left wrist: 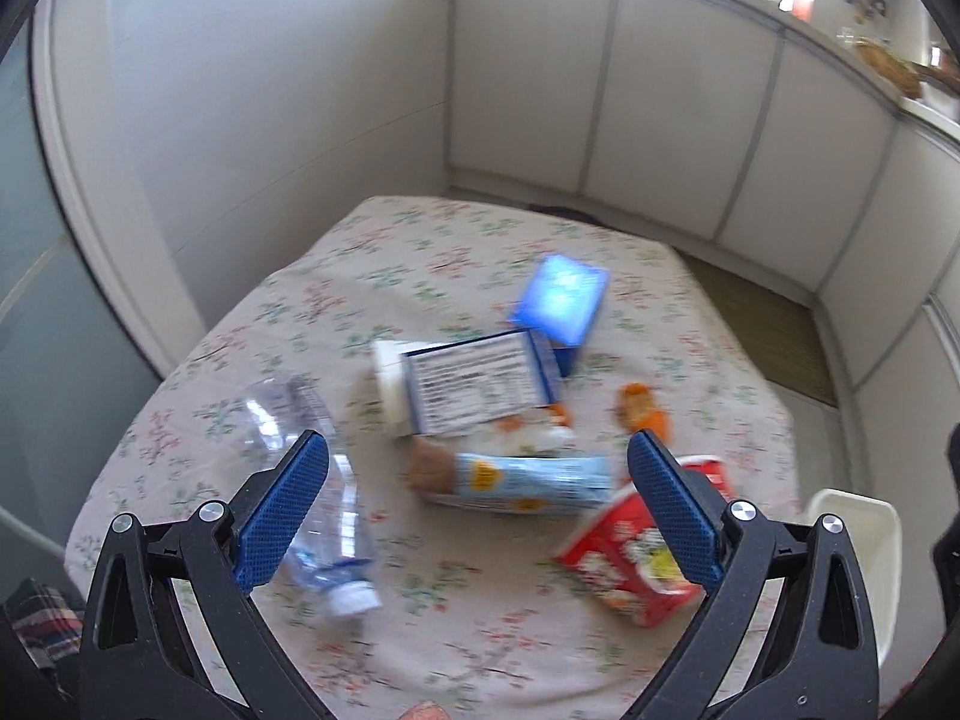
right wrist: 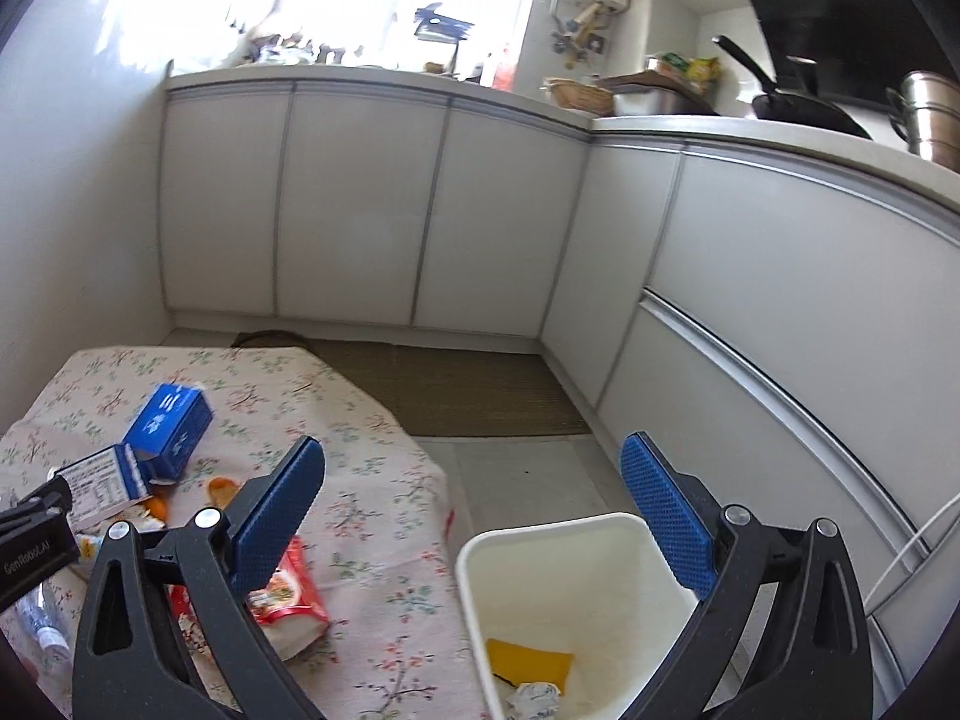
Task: Collect trash
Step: 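Move both tools back over the table toward the clear bottle, then grasp the clear plastic bottle with the left gripper while the right gripper grasps the milk carton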
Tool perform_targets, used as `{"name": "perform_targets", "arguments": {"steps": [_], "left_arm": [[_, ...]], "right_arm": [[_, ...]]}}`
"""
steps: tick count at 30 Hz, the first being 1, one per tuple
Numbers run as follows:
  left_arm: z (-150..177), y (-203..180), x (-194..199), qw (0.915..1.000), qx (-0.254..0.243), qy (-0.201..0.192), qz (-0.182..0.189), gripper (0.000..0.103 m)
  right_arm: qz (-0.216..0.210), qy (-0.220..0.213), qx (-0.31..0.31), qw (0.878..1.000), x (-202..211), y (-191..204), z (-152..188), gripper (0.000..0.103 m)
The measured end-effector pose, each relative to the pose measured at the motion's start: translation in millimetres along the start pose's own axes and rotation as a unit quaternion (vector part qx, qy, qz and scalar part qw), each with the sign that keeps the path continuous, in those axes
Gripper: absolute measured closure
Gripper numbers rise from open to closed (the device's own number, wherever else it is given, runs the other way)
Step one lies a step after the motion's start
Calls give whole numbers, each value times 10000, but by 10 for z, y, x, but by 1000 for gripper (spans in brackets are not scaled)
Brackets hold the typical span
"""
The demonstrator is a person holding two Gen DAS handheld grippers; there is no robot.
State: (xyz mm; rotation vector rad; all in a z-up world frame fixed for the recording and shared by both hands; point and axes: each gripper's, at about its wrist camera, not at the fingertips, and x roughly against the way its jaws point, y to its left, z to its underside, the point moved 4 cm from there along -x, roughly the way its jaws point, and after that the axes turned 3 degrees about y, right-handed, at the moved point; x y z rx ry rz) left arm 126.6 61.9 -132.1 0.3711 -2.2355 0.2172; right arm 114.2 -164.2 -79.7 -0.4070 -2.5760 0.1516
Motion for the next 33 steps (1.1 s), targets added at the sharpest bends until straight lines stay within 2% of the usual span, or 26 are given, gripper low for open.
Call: {"name": "perform_targets", "arguments": {"steps": [4, 6, 9, 12, 17, 18, 20, 23, 26, 29, 31, 33], "left_arm": [[-5, 392, -378, 9966, 116, 391, -722, 7], [10, 611, -605, 9923, 253, 764, -937, 7], [30, 837, -854, 9864, 438, 1202, -1030, 7], [46, 1004, -1086, 9800, 678, 1632, -918, 7], [133, 1052, -1272, 9729, 745, 2039, -791, 7], [156, 1047, -1287, 9726, 724, 2104, -671, 9], [179, 1023, -1300, 9731, 651, 2149, -511, 25], [208, 1066, -1291, 9745, 597, 2149, -224, 26], [204, 1103, -1211, 9766, 588, 2063, 133, 26], [171, 1177, -1044, 9788, 621, 1896, 457, 27], [135, 1247, -947, 9791, 722, 1783, 663, 30], [70, 1302, -840, 9786, 878, 1631, 896, 31]], "right_arm": [[-103, 78, 275, 9995, -37, 215, 33, 7], [-135, 153, 351, 9992, -59, 288, 70, 7], [-152, 216, 440, 9987, -100, 349, 95, 7], [-195, 306, 496, 9981, -147, 409, 115, 7], [-239, 461, 577, 9970, -240, 493, 154, 7], [-283, 489, 585, 9967, -256, 509, 159, 7], [-426, 562, 631, 9955, -290, 552, 168, 7], [-810, 669, 871, 9907, -334, 694, 213, 7], [-1299, 729, 1456, 9781, -344, 949, 297, 7], [-1742, 490, 2254, 9573, -260, 1246, 364, 7], [-2055, 351, 2746, 9387, -185, 1424, 421, 7], [-2314, 275, 3300, 9148, -138, 1617, 489, 7]]}}
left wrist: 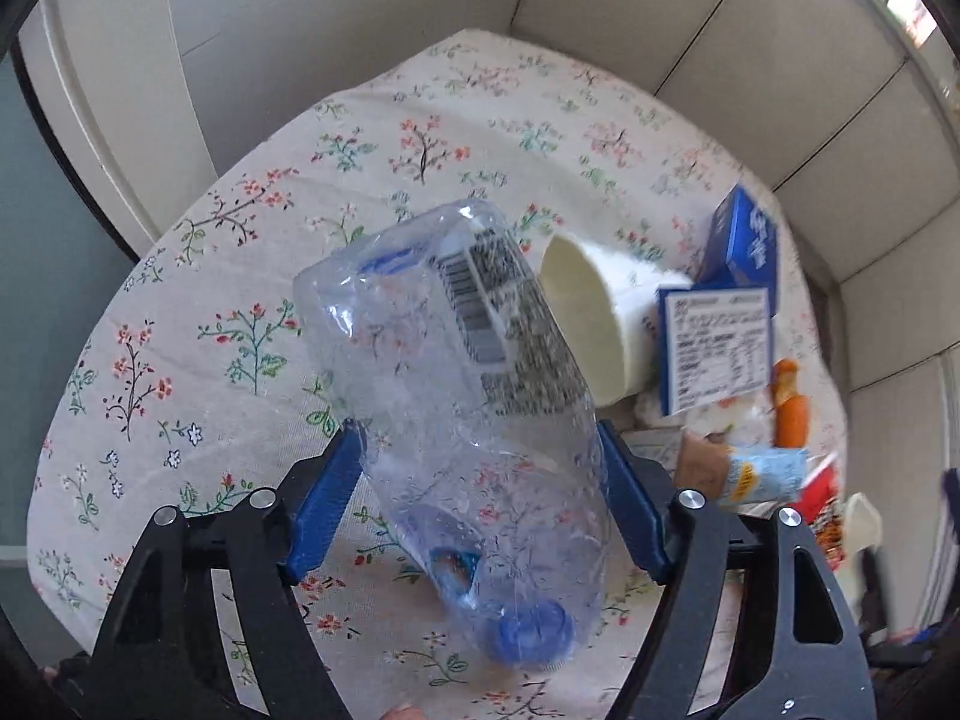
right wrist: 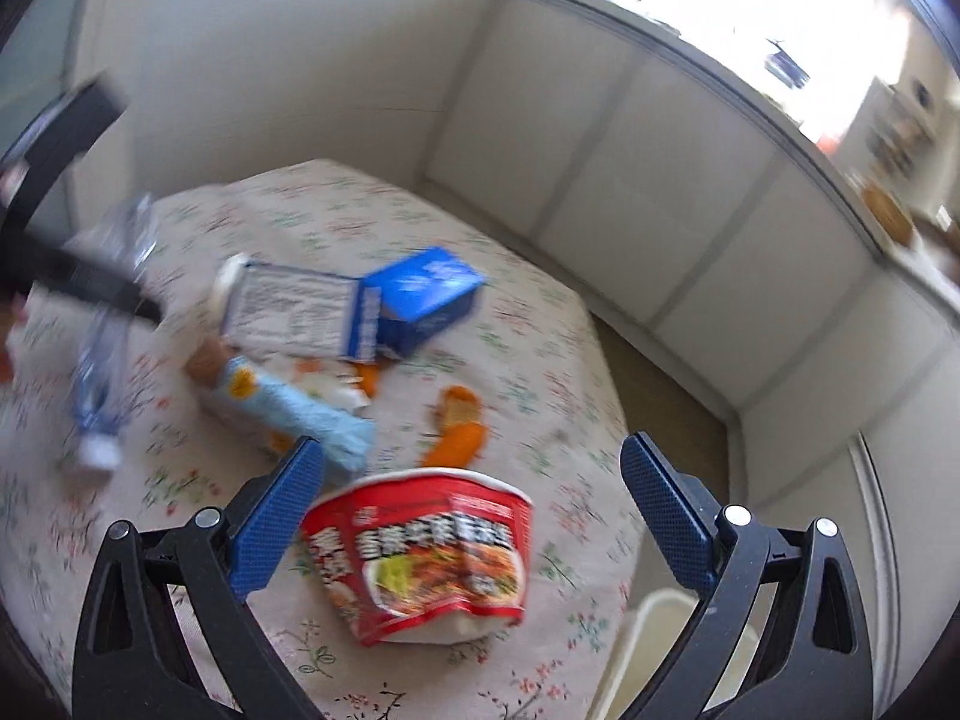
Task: Collect trash
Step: 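Grasp the clear plastic bottle with the left gripper while the right gripper grasps the milk carton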
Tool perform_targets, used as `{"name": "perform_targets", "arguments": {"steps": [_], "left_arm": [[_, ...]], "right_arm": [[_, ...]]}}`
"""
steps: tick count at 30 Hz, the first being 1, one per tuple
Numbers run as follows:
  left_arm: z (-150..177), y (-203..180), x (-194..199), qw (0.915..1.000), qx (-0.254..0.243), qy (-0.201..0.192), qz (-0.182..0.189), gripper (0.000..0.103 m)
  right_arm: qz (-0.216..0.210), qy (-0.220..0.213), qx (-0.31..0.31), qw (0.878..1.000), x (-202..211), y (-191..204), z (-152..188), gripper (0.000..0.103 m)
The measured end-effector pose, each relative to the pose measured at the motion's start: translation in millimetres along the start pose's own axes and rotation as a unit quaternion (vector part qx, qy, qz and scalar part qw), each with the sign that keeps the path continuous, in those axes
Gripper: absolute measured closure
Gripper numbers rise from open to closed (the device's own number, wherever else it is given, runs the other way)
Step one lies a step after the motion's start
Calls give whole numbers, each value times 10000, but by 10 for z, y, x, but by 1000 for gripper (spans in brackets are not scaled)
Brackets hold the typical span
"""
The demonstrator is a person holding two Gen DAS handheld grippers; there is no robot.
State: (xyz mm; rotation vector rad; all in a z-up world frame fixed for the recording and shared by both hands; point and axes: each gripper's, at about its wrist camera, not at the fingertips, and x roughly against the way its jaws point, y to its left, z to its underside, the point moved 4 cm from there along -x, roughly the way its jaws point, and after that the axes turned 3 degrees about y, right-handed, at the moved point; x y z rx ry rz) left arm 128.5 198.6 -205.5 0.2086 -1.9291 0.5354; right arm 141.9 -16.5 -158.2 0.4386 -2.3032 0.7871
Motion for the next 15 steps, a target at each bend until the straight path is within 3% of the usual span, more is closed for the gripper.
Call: {"name": "perform_targets", "arguments": {"steps": [4, 6, 9, 10, 12, 15], "left_arm": [[-93, -55, 249, 9988, 26, -394, 302, 34], [-140, -110, 388, 9974, -12, -621, 371, 39], [-281, -170, 483, 9952, -5, -807, 548, 76], [-320, -157, 521, 9945, 31, -848, 620, 73], [-365, -130, 522, 9947, 30, -835, 593, 75], [-386, 1, 381, 9966, 249, -589, 524, 75]], "right_arm": [[-382, 226, 1174, 9921, -262, 332, -210, 10], [-630, 317, 1427, 9873, -338, 410, -282, 13], [-925, 558, 1915, 9755, -498, 570, -366, 18], [-970, 635, 2053, 9718, -561, 622, -376, 20], [-1108, 844, 2280, 9636, -697, 732, -377, 22], [-1310, 1161, 2412, 9546, -853, 853, -340, 43]]}}
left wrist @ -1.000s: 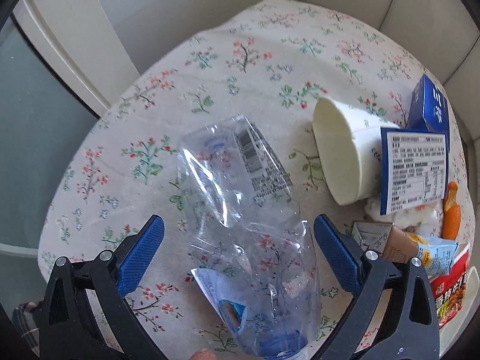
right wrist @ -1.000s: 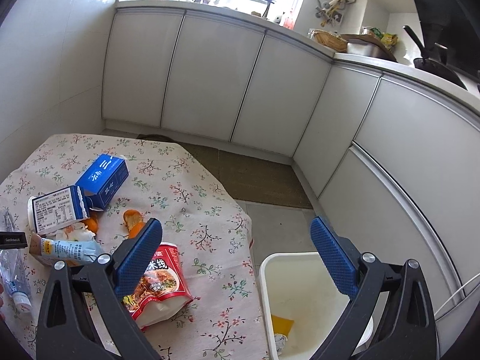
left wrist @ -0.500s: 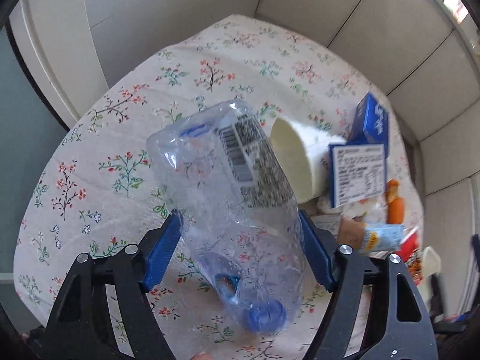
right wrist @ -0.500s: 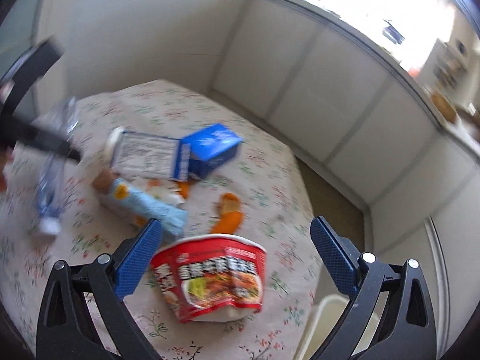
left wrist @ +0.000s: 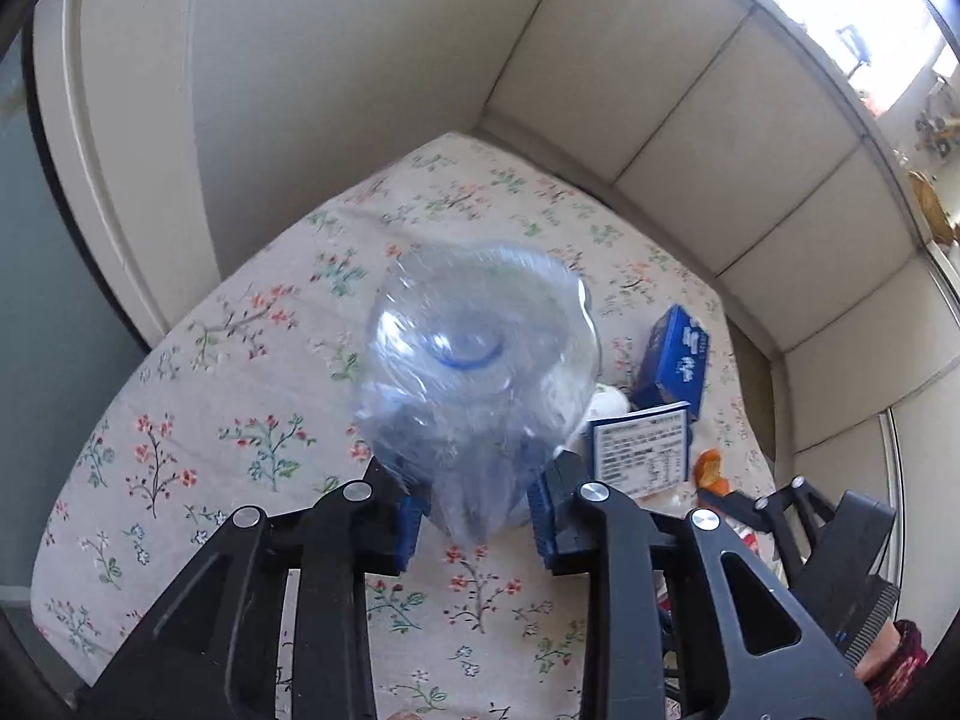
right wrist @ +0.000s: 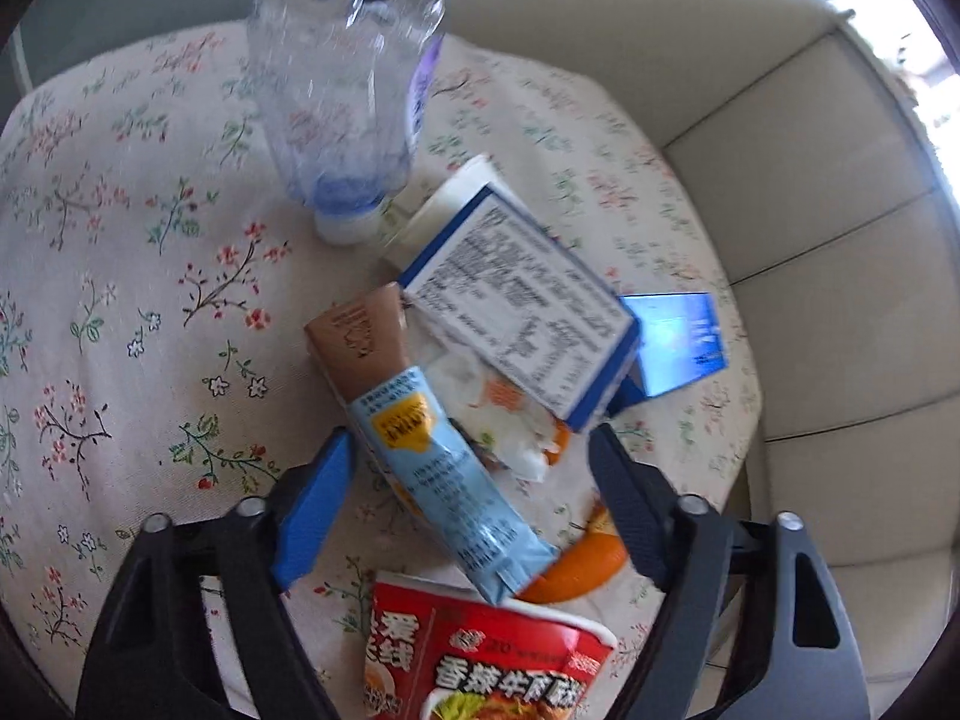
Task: Collect trash
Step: 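Grasp the clear plastic bottle with the left gripper while the right gripper grasps the milk carton, then lift the bottle with the left gripper while the right gripper carries the carton to the bin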
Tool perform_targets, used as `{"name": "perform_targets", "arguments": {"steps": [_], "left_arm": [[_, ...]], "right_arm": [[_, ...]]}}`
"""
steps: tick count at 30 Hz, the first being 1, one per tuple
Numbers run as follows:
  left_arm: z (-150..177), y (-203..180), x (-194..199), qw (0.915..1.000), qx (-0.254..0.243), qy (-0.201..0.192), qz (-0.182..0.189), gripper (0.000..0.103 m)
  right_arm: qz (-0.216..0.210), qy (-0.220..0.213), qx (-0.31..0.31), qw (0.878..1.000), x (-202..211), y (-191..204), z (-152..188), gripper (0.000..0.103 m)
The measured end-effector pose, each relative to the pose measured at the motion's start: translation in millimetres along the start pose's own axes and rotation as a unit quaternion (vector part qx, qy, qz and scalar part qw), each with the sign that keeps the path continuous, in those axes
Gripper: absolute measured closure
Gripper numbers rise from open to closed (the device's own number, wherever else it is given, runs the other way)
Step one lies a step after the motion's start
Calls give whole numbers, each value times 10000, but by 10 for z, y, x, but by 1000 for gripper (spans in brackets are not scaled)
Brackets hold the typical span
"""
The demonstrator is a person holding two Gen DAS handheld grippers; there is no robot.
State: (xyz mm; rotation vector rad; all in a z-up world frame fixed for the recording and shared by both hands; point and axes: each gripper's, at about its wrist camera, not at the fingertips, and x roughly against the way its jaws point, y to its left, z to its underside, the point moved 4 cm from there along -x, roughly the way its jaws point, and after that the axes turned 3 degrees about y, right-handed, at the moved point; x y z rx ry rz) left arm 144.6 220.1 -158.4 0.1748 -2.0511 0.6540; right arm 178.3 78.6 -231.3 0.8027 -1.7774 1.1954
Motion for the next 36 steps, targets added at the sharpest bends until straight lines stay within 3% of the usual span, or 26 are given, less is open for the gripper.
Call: {"name": "perform_targets", "arguments": {"steps": [1, 3, 5, 6, 7, 8, 14, 20, 23, 25, 26, 28, 32, 36], "left_arm": [[-9, 42, -53, 9999, 71, 99, 13, 73], [-28, 137, -179, 9992, 267, 309, 21, 64], [-38, 239, -268, 9979, 477, 436, -14, 42], [-48, 295, -300, 9968, 645, 475, -81, 25], [-54, 336, -316, 9957, 780, 494, -98, 14], [-63, 391, -339, 9939, 963, 532, -81, 13], [-97, 658, -589, 9774, 1927, 869, 72, 11], [-176, 685, -810, 9694, 2273, 865, -339, 7], [-271, 611, -847, 9723, 2197, 663, -448, 9], [-314, 593, -865, 9758, 2051, 545, -529, 31], [-326, 572, -865, 9780, 1957, 482, -539, 33], [-330, 535, -880, 9812, 1834, 454, -406, 48], [-337, 478, -861, 9854, 1666, 334, -127, 55], [-323, 285, -847, 9910, 1302, 279, 100, 55]], "right_arm": [[-149, 69, -46, 9999, -45, 21, -12, 54], [-307, 70, -180, 9993, -96, 62, -23, 58], [-411, 51, -324, 9986, -125, 97, -29, 69], [-403, 21, -414, 9983, -130, 100, -36, 69], [-417, -21, -492, 9979, -128, 108, -40, 72], [-520, -102, -711, 9961, -104, 91, -32, 73], [-956, -595, -1805, 9771, 165, -29, 92, 79], [-1066, -1157, -2930, 9431, 636, -178, 412, 79], [-1122, -1356, -3350, 9257, 783, -215, 574, 79], [-1215, -1462, -3589, 9138, 830, -266, 662, 78], [-1246, -1483, -3652, 9105, 828, -293, 694, 78], [-1295, -1489, -3736, 9064, 802, -343, 746, 78], [-1415, -1456, -3850, 9003, 751, -330, 776, 78], [-1373, -1517, -3789, 9025, 788, -309, 753, 78]]}}
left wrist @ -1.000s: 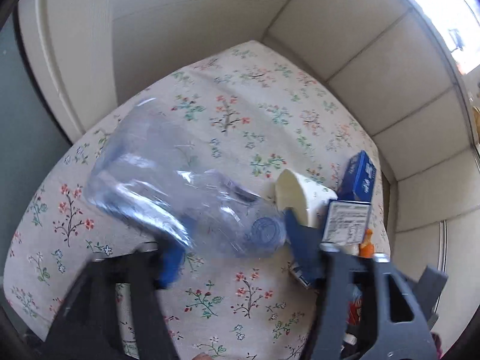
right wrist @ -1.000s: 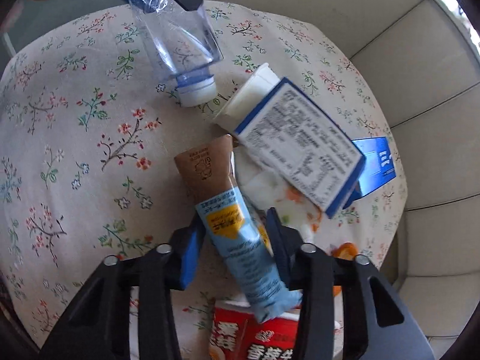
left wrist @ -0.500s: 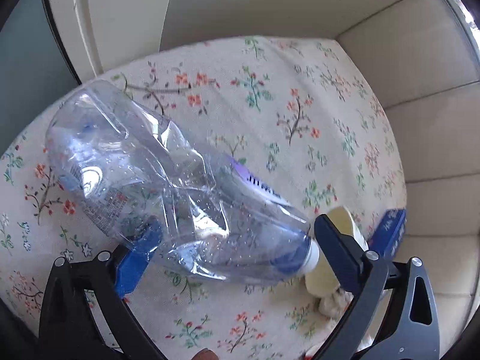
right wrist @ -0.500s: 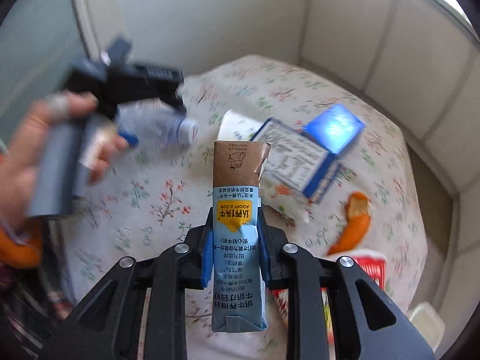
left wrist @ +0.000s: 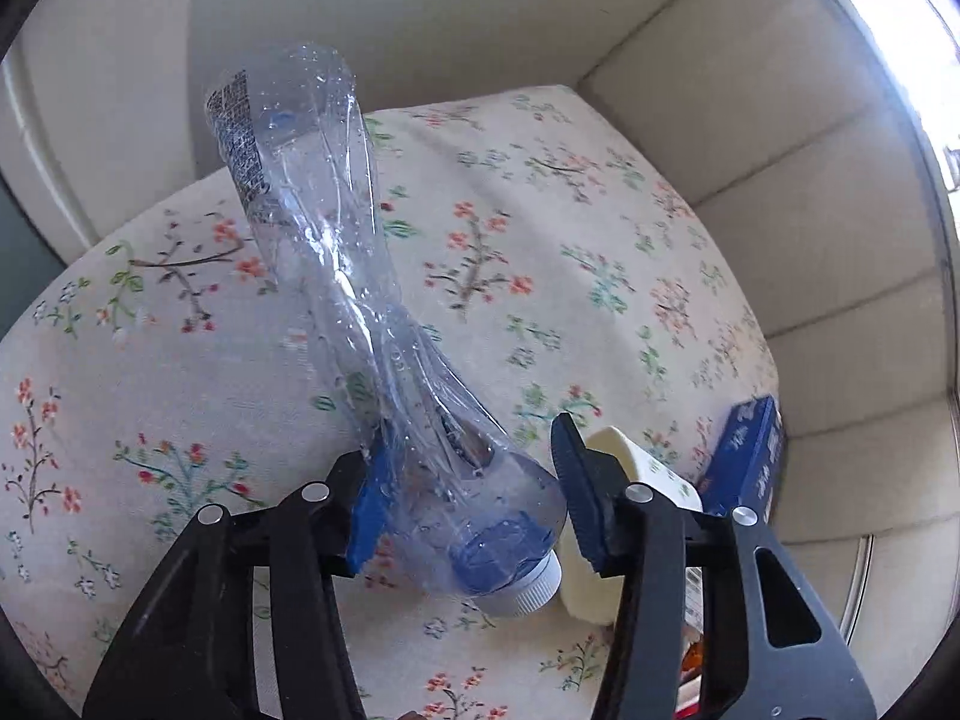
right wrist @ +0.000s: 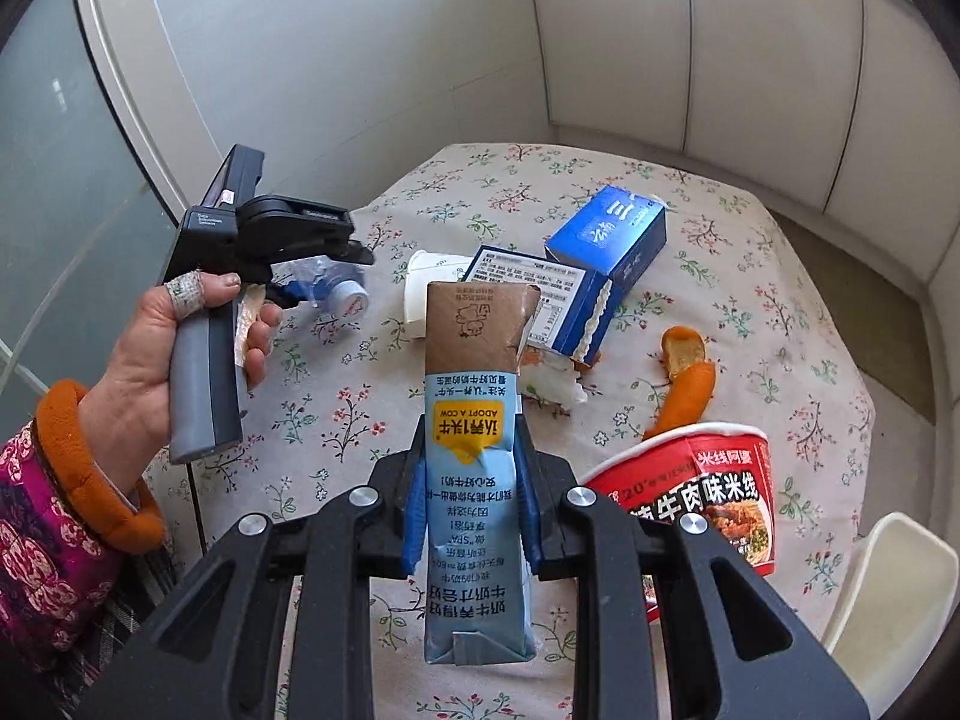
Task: Collect trash
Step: 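Lift the bottle with the left gripper while the right gripper carries the carton to the bin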
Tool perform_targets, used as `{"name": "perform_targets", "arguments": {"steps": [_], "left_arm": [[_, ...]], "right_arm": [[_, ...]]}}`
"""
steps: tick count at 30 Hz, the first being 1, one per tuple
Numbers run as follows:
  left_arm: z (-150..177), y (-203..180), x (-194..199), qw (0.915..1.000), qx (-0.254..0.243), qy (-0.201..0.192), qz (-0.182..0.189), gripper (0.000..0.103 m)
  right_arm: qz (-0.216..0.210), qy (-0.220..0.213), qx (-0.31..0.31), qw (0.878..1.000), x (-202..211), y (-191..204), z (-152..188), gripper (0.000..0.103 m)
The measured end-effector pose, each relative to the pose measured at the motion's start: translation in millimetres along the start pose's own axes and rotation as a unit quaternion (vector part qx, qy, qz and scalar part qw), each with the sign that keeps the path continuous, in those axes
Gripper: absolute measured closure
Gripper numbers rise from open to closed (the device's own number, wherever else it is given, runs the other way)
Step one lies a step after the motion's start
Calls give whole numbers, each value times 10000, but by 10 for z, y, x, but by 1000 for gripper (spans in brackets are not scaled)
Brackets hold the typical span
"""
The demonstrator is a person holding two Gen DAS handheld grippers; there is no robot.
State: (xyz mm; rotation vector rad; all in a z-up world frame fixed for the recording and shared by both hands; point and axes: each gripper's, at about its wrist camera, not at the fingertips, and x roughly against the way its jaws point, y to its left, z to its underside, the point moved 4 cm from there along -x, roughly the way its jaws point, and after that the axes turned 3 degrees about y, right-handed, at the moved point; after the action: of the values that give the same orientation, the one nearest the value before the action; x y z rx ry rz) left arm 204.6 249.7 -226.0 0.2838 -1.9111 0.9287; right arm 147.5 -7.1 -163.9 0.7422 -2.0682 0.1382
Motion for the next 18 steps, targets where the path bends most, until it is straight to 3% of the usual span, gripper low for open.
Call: {"name": "perform_targets", "arguments": {"steps": [4, 9, 18], "left_arm": [[59, -250, 80, 9987, -460, -183, 131, 55], [97, -402, 246, 9967, -661, -340, 336, 55], [322, -819, 715, 9848, -1389, -869, 578, 55]], "right_arm": [[18, -99, -45, 9999, 35, -28, -30, 78], [57, -261, -116, 9996, 114, -62, -72, 78], [234, -617, -336, 9973, 377, -202, -98, 78]]}}
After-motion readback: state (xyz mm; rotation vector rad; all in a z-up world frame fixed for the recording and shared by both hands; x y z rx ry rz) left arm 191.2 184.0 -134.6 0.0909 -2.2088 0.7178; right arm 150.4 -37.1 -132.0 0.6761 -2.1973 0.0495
